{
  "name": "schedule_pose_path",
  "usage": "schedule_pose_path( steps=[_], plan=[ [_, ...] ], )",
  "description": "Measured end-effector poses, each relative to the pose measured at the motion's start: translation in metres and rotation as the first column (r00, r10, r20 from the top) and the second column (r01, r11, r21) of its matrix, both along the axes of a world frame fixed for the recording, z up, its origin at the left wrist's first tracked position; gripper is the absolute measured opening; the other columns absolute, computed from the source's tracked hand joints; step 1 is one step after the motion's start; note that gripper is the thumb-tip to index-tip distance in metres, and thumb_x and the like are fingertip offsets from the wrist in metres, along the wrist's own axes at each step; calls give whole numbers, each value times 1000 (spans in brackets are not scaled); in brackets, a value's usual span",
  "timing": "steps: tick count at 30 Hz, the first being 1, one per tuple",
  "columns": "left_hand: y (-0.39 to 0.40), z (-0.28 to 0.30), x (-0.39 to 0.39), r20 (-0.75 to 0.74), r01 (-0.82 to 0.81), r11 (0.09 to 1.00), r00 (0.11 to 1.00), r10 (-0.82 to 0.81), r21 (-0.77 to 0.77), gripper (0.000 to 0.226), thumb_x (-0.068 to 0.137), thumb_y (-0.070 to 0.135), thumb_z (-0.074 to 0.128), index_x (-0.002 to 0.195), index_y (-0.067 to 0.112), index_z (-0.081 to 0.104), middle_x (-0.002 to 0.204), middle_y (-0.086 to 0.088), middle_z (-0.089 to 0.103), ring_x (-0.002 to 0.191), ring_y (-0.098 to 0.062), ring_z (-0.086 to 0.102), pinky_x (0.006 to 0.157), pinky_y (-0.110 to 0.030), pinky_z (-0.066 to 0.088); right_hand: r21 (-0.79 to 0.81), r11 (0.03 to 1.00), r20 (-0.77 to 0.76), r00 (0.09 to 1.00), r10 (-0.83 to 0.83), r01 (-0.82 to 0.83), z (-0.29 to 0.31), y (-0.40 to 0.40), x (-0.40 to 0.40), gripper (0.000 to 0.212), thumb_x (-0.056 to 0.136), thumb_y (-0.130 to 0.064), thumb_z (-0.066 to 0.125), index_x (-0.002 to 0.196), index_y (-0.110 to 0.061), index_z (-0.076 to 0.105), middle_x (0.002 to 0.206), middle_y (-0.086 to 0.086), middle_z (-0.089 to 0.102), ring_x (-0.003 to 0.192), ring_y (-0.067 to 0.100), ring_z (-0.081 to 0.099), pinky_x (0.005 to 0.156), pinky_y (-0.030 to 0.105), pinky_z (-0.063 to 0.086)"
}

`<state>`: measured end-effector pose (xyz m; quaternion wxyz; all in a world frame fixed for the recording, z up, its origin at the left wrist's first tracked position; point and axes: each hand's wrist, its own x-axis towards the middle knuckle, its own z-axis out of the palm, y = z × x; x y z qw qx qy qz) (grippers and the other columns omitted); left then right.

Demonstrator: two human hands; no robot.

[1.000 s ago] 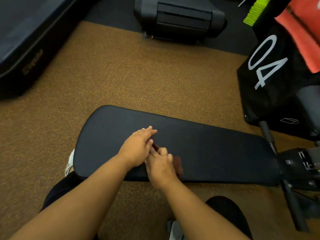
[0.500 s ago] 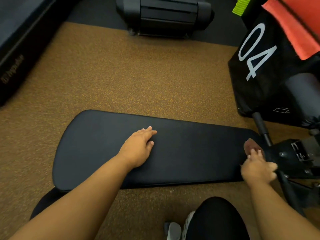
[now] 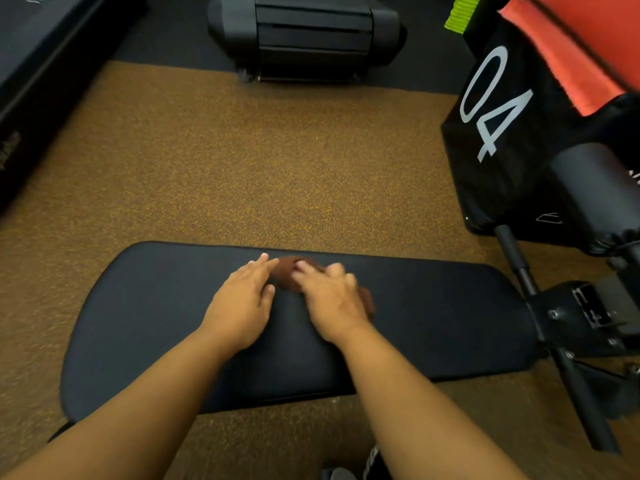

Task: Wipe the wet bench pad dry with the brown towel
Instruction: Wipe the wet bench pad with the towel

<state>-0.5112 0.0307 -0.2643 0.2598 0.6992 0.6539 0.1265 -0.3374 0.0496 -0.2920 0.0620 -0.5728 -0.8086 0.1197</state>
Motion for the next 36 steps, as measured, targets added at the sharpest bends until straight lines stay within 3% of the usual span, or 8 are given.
schedule_pose_path(
  steps=[5, 11, 13, 16, 19, 22, 29, 36],
  plan=[
    [4, -1, 8, -51, 31, 995, 998, -36, -99, 51, 100, 26, 41, 149, 27, 27, 160, 8, 14, 148, -13, 12, 119, -36, 16, 21, 887, 94, 882, -462, 462, -26, 26, 119, 43, 94, -22, 42, 131, -42, 48, 148, -16, 37, 101, 26, 42, 75, 31, 26],
    [4, -4, 10, -20, 31, 994, 999, -33, -103, 50, 100, 26, 41, 148, 28, 29, 160, 8, 16, 148, -13, 12, 120, -37, 17, -22, 524, 306, 505, -807, 852, -9, 19, 235, 55, 95, -22, 46, 146, -31, 28, 155, -7, 18, 123, 31, 34, 99, 40, 35],
    [4, -4, 9, -3, 9, 996, 1000, -9, -86, 48, 101, 24, 39, 148, 26, 30, 159, 6, 18, 147, -14, 14, 120, -38, 18, -38, 546, 333, 526, -783, 837, -13, 27, 223, 50, 95, -25, 44, 143, -24, 33, 153, 2, 24, 126, 33, 34, 101, 41, 33],
    [2, -1, 16, 44, -27, 999, 999, 29, -46, 47, 101, 22, 36, 148, 25, 29, 159, 5, 19, 147, -15, 16, 119, -38, 19, 43, 714, 303, 672, -676, 699, -11, 28, 140, 38, 92, -51, 37, 110, -21, 53, 117, 14, 55, 104, 36, 54, 93, 48, 41],
    [-1, 1, 26, 46, 2, 1000, 999, -2, 4, 50, 100, 18, 38, 149, 23, 28, 159, 3, 18, 146, -17, 20, 119, -39, 22, 75, 974, 144, 964, -223, 215, -17, 17, 17, 25, 96, -35, 37, 113, -26, 52, 117, 8, 53, 94, 34, 54, 80, 42, 45],
    [0, 4, 33, 64, 8, 1000, 998, -10, 30, 53, 98, 16, 42, 149, 24, 30, 160, 2, 17, 144, -18, 25, 116, -42, 26, -29, 991, 34, 991, 130, -129, -17, 21, -22, 30, 95, -31, 36, 122, -31, 49, 132, -2, 49, 94, 29, 44, 78, 41, 40],
    [10, 7, 54, -46, 161, 986, 986, -163, -40, 55, 101, 26, 38, 152, 26, 18, 161, 3, 4, 148, -18, 14, 120, -41, 19, 25, 972, 40, 971, -234, 233, -11, 42, 92, 40, 93, -14, 38, 126, -32, 52, 139, -11, 49, 103, 27, 42, 82, 37, 34],
    [13, 1, 71, -264, 248, 947, 917, -298, -205, 65, 96, 44, 44, 152, 30, 14, 162, 3, -2, 149, -18, 7, 120, -43, 11, -56, 727, 254, 714, -653, 685, 8, 32, 246, 40, 97, -20, 36, 133, -35, 46, 133, 5, 48, 109, 30, 41, 90, 37, 34]
  ],
)
